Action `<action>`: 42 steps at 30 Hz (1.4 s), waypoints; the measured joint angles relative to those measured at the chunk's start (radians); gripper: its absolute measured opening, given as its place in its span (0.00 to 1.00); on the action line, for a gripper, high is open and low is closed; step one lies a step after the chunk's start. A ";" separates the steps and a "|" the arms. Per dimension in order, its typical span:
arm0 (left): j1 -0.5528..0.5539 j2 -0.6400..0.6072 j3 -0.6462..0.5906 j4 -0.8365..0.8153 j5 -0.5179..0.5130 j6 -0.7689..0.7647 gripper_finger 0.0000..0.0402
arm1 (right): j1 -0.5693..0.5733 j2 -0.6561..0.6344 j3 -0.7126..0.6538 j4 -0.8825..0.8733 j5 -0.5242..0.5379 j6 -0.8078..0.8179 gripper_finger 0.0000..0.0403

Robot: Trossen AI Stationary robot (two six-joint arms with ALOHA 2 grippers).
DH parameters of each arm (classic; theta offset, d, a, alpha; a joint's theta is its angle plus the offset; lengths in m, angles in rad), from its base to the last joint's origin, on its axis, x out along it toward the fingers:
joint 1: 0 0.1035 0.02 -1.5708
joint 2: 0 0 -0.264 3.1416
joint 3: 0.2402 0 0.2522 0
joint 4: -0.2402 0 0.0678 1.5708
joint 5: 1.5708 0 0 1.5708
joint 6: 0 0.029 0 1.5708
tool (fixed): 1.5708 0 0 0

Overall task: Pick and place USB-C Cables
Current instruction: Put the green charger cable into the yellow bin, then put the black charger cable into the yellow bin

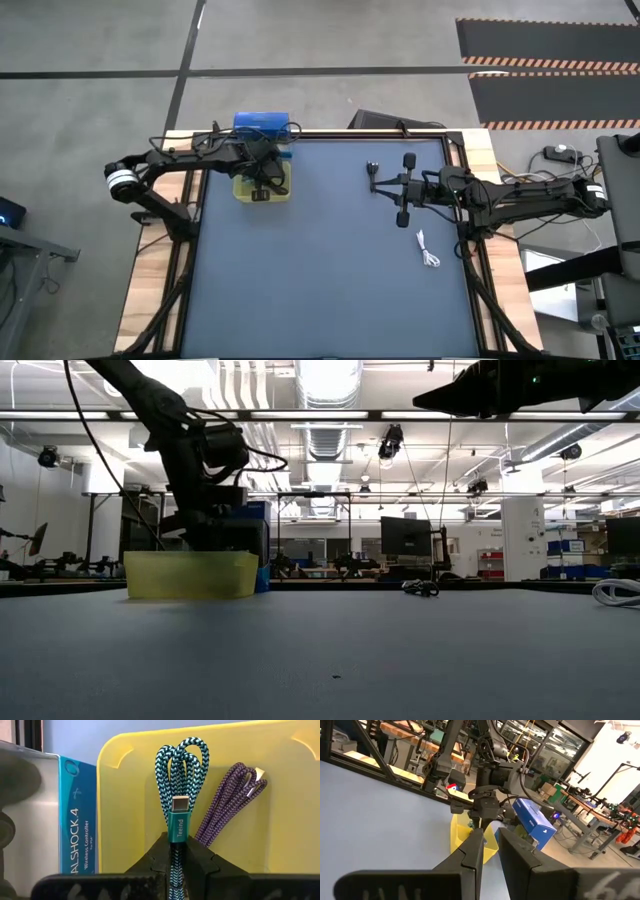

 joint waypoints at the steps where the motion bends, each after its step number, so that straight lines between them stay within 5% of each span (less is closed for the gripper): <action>1: 0.000 0.000 0.000 0.001 0.000 0.000 0.04 | 0.000 0.000 0.000 0.000 0.000 0.000 0.13; 28: -0.008 -0.017 0.032 -0.023 -0.023 -0.073 0.21 | 0.000 0.000 0.000 0.000 0.000 0.000 0.13; 42: -0.202 -0.310 0.018 0.061 -0.022 -0.433 0.21 | 0.000 0.004 0.000 -0.024 0.000 0.057 0.13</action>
